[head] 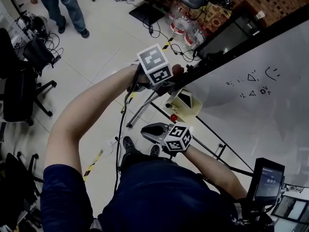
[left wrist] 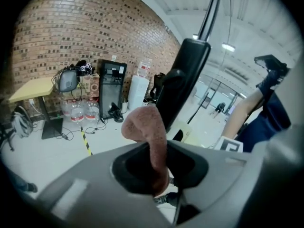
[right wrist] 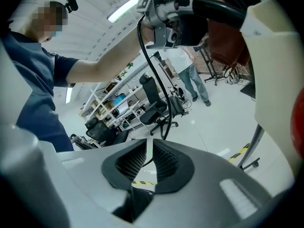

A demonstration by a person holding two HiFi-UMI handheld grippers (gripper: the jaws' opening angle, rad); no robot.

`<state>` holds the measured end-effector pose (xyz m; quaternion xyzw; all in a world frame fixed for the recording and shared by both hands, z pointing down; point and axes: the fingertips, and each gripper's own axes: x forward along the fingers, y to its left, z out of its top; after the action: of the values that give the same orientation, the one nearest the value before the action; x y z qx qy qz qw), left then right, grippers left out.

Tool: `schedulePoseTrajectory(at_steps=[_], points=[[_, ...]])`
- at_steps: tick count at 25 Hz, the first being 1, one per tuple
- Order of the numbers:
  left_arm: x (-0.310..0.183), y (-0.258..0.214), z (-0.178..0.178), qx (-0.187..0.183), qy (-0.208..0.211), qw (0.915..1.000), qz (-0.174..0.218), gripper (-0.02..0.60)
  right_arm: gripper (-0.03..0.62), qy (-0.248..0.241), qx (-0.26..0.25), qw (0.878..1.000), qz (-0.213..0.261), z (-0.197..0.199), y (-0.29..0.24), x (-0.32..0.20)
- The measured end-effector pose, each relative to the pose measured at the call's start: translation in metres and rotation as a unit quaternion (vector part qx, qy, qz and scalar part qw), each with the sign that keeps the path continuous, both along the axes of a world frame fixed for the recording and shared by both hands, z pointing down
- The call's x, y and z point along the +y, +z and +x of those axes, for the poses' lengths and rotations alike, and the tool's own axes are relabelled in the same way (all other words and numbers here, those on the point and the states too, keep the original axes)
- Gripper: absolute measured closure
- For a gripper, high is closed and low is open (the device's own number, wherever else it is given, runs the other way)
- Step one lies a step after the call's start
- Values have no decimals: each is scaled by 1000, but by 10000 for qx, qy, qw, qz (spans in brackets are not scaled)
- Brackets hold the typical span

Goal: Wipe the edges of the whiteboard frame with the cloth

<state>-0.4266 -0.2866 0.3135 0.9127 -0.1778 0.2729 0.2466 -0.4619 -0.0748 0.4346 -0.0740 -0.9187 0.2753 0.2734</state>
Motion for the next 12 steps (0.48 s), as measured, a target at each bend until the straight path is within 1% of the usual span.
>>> schedulePoseTrajectory(at_steps=[3, 6, 12], points=[[2, -17, -2, -120, 67, 9998, 131, 512, 551, -78, -58, 9999, 66, -9, -7, 0], [3, -29, -2, -335, 151, 9990, 250, 512, 551, -137, -190, 9997, 122, -20, -20, 1], [5, -47, -1, -732, 303, 9961, 377, 512, 551, -88, -620, 9974, 369, -36, -72, -8]])
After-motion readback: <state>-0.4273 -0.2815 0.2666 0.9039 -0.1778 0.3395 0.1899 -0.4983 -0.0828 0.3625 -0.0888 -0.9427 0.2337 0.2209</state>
